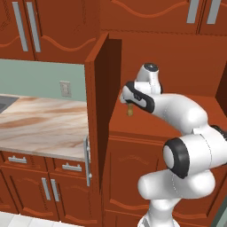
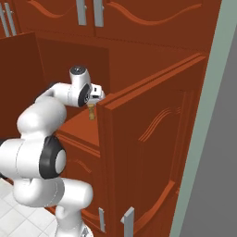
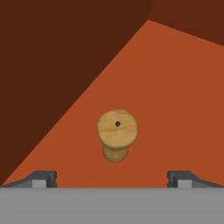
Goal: Take 2 condiments from the cabinet and move them on the counter near the stove.Make sure the condiments are lined up with each other, next to each other.
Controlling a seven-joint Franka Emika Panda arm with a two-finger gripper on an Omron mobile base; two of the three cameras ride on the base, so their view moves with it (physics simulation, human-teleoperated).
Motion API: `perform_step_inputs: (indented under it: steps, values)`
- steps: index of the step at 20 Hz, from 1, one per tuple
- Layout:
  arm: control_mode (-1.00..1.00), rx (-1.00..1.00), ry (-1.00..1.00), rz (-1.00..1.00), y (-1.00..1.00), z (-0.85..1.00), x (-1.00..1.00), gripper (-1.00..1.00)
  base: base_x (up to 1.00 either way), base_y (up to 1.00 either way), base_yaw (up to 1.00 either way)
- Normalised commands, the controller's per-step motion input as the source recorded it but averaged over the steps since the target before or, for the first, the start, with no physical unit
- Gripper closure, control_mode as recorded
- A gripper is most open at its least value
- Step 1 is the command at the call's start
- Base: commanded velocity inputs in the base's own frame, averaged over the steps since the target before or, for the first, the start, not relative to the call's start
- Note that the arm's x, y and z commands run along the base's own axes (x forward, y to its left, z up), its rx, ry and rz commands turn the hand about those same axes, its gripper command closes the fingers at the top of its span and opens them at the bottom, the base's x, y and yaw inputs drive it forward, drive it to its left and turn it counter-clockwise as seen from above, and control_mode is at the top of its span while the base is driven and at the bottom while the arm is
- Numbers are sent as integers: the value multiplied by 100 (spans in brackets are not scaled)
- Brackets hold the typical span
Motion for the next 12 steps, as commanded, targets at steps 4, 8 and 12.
perform_step_inputs:
  steps: [4,8,12]
  values:
    - [-100,0,0,0,0,-8,14,-100,0,0,0]
    - [-100,0,0,0,0,-8,13,-100,0,0,0]
    - [-100,0,0,0,0,-8,14,-100,0,0,0]
